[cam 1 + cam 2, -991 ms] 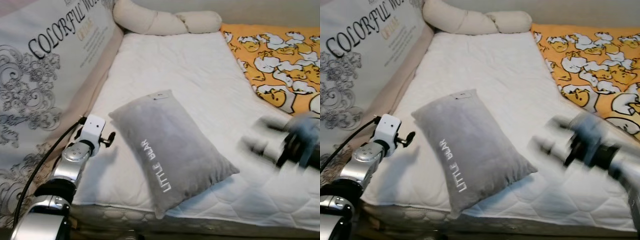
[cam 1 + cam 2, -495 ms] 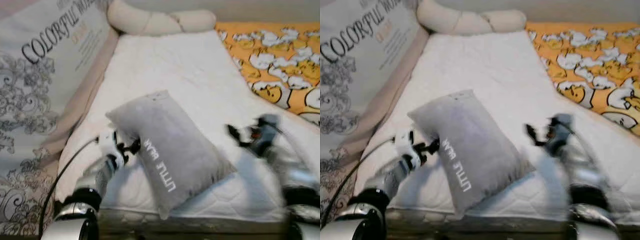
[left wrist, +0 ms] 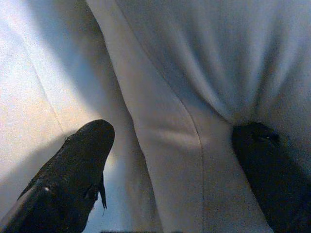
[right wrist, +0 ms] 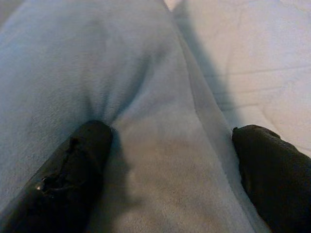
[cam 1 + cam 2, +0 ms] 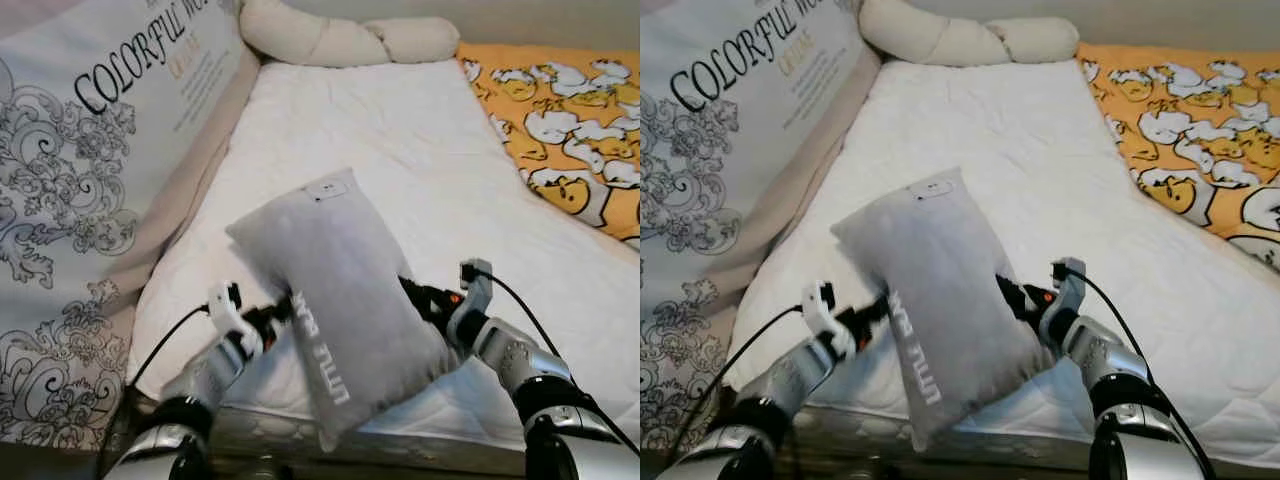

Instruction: Clean up the room

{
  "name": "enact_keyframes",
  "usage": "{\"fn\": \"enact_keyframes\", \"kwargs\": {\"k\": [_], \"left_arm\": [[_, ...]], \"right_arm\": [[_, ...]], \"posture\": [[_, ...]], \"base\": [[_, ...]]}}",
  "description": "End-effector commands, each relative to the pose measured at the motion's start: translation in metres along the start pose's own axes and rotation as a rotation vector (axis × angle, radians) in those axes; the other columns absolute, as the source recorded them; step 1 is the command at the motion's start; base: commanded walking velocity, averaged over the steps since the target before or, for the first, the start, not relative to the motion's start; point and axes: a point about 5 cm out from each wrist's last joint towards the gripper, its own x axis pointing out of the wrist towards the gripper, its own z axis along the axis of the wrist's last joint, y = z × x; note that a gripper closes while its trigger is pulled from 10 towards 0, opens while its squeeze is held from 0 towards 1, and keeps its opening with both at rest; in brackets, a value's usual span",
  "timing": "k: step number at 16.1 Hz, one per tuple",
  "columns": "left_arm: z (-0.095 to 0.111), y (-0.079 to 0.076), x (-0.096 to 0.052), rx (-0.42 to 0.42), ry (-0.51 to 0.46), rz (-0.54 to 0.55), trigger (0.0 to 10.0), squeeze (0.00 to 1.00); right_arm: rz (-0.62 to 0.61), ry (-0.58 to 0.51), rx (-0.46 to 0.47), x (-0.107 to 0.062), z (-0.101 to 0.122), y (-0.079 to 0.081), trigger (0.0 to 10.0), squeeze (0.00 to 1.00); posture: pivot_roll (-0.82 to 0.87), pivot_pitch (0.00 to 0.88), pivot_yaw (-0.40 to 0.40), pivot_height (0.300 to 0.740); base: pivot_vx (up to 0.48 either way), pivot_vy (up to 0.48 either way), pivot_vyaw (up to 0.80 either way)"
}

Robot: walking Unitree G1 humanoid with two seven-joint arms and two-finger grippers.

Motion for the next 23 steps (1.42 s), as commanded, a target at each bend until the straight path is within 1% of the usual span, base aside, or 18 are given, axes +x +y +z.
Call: {"fn": "enact_keyframes", "kwargs": {"k": [1,2,3,5,6,7,8,10,11,12,13,14,15,18,20,21,22,23], "left_arm": [[-0.007,-0.007,0.004,0.023,0.056,-0.047,10.0,0.0],[-0.013,-0.008,0.001,0.059,0.106,-0.091,10.0,0.0],[-0.022,-0.009,0.0,0.147,0.167,-0.112,10.0,0.0],[-0.034,-0.012,0.0,0.252,0.235,-0.149,10.0,0.0],[-0.033,-0.017,0.003,0.24,0.223,-0.166,10.0,0.0],[-0.028,-0.022,0.006,0.233,0.193,-0.182,10.0,0.0],[-0.024,-0.026,0.009,0.235,0.176,-0.199,10.0,0.0],[-0.019,-0.031,0.012,0.25,0.148,-0.207,10.0,0.0],[-0.016,-0.031,0.014,0.259,0.127,-0.19,8.2,0.0],[-0.013,-0.031,0.015,0.27,0.112,-0.169,4.6,0.0],[-0.012,-0.031,0.016,0.274,0.109,-0.161,4.6,0.0],[-0.008,-0.029,0.017,0.306,0.104,-0.119,1.1,0.0],[-0.002,-0.027,0.018,0.355,0.09,-0.067,0.0,0.0],[0.024,-0.03,0.021,0.469,0.024,0.0,0.0,0.0],[0.031,-0.035,0.022,0.491,-0.001,-0.004,0.0,0.0],[0.047,-0.053,0.028,0.6,-0.051,-0.02,0.0,0.0],[0.055,-0.063,0.032,0.623,-0.079,-0.028,0.0,0.0],[0.057,-0.066,0.033,0.624,-0.087,-0.028,0.0,0.0]], "right_arm": [[0.033,0.03,-0.005,0.005,-0.004,0.006,10.0,0.0],[0.034,0.041,-0.012,0.004,-0.005,0.004,10.0,0.0],[0.039,0.045,-0.019,0.002,-0.005,0.003,10.0,0.0],[0.062,0.04,-0.022,0.002,-0.003,0.004,10.0,0.0],[0.08,0.042,-0.027,0.002,-0.002,0.004,9.6,0.0],[0.086,0.05,-0.039,0.003,-0.003,0.005,8.2,0.0],[0.094,0.056,-0.049,0.002,-0.004,0.005,4.7,0.0],[0.112,0.062,-0.055,0.002,-0.005,0.007,1.0,0.0],[0.131,0.07,-0.06,0.003,-0.006,0.008,0.0,0.0],[0.152,0.072,-0.062,0.004,-0.007,0.011,0.0,0.0],[0.16,0.072,-0.061,0.004,-0.007,0.012,0.0,0.0],[0.175,0.067,-0.06,0.006,-0.007,0.015,0.0,0.0],[0.188,0.053,-0.056,0.008,-0.006,0.018,0.0,0.0],[0.184,0.005,-0.052,0.011,-0.003,0.023,0.0,0.0],[0.182,-0.009,-0.045,0.012,-0.002,0.025,0.0,0.0],[0.195,-0.028,-0.081,0.015,-0.001,0.036,0.0,0.0],[0.187,-0.045,-0.1,0.018,0.0,0.041,0.0,0.0],[0.18,-0.053,-0.103,0.018,0.0,0.042,0.0,0.0]], "posture": [[0.04,0.0,0.027,0.74],[0.04,0.0,0.027,0.74],[0.03,0.0,0.03,0.74],[0.02,0.0,0.036,0.74],[0.02,0.0,0.036,0.74],[0.0,0.0,0.041,0.74],[0.0,0.0,0.042,0.74],[0.01,0.0,0.042,0.74],[0.01,0.0,0.039,0.74],[0.01,0.0,0.037,0.74],[0.01,0.0,0.037,0.74],[0.02,0.0,0.034,0.74],[0.03,0.0,0.033,0.74],[0.04,0.0,0.031,0.74],[0.04,0.0,0.032,0.74],[0.04,0.0,0.03,0.74],[0.05,0.0,0.027,0.74],[0.05,0.0,0.026,0.74]], "base": [[0.0,0.0,0.0],[0.0,0.0,0.0],[0.0,0.0,0.0],[0.0,0.0,0.0],[0.0,0.0,0.0],[0.0,0.0,0.0],[0.0,0.0,0.0],[0.0,0.0,0.0],[0.0,0.0,0.0],[0.0,0.0,0.0],[0.0,0.0,0.0],[0.0,0.0,0.0],[0.0,0.0,0.0],[0.0,0.0,0.0],[0.0,0.0,0.0],[0.0,0.0,0.0],[0.0,0.0,0.0],[0.0,0.0,0.0]]}}
